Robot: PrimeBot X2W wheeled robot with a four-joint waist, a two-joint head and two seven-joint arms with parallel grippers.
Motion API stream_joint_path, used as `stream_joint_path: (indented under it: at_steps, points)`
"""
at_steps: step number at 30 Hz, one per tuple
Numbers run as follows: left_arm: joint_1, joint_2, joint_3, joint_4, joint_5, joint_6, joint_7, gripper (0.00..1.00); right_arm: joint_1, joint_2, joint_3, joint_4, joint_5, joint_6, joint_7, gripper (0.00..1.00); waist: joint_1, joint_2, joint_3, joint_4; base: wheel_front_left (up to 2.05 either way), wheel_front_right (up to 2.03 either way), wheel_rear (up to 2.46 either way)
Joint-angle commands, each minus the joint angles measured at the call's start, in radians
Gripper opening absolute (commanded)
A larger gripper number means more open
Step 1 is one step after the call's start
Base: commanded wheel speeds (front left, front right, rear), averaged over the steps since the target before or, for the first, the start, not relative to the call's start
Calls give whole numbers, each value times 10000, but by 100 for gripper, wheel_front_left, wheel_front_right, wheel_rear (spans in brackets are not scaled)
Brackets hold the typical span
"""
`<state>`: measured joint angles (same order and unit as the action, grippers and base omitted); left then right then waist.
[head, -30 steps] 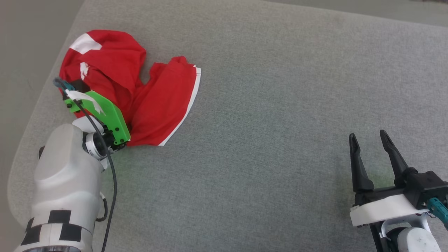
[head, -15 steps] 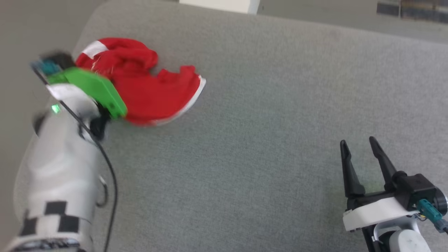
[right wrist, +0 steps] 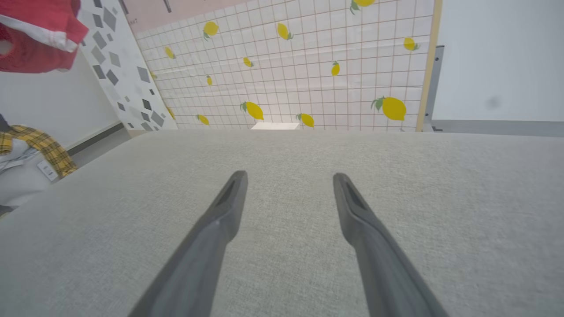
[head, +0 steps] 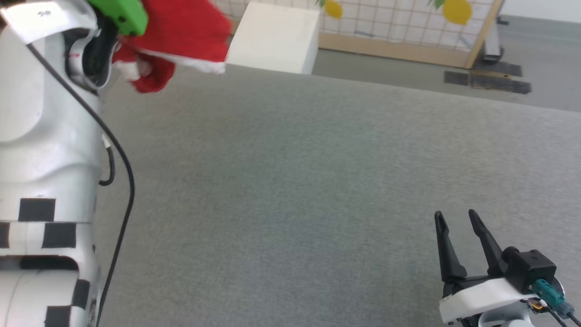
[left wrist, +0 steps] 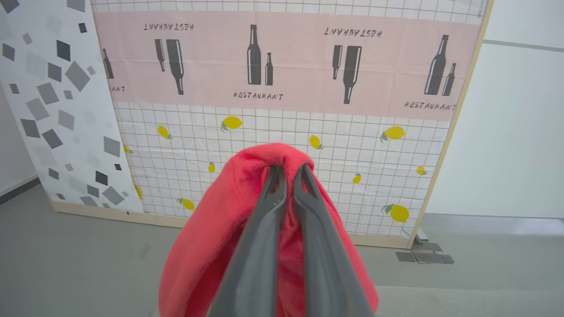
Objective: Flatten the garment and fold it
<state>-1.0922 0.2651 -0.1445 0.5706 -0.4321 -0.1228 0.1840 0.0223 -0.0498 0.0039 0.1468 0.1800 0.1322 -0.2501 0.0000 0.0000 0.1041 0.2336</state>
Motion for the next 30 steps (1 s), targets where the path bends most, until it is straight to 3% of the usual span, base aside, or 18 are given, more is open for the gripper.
stream_joint_path:
  at_steps: [1, 7, 13, 20, 27, 30]
  points:
    - [-230, -194, -223, -212, -280, -67, 69, 0, 92, -4, -59, 55, 86, -15, -83, 100, 0, 0, -646, -751, 0, 0, 0]
    - [-217, -681, -1415, -1222, -1464, -75, 407, 0, 138, -4, -339, 108, 55, -15, -110, 100, 0, 0, -935, -1666, 0, 0, 0]
    - [584, -1385, -2074, -1391, -2288, -77, 404, 0, 219, -4, -717, -65, -65, -15, -114, 100, 0, 0, -908, -2348, 0, 0, 0]
    - [2302, -2030, -2829, -698, -2989, -28, 83, 0, 264, -4, -777, -129, -160, -15, -115, 100, 0, 0, -632, -2930, 0, 0, 0]
    - [4171, -2140, -4251, 429, -3501, 254, 238, 0, 142, -4, -738, -202, -154, -15, -115, 100, 0, 0, -312, -3187, 0, 0, 0]
    - [4801, -2144, -5006, 991, -3701, 567, 633, 0, 93, -4, -707, -193, -129, -15, -115, 100, 0, 0, -250, -3218, 0, 0, 0]
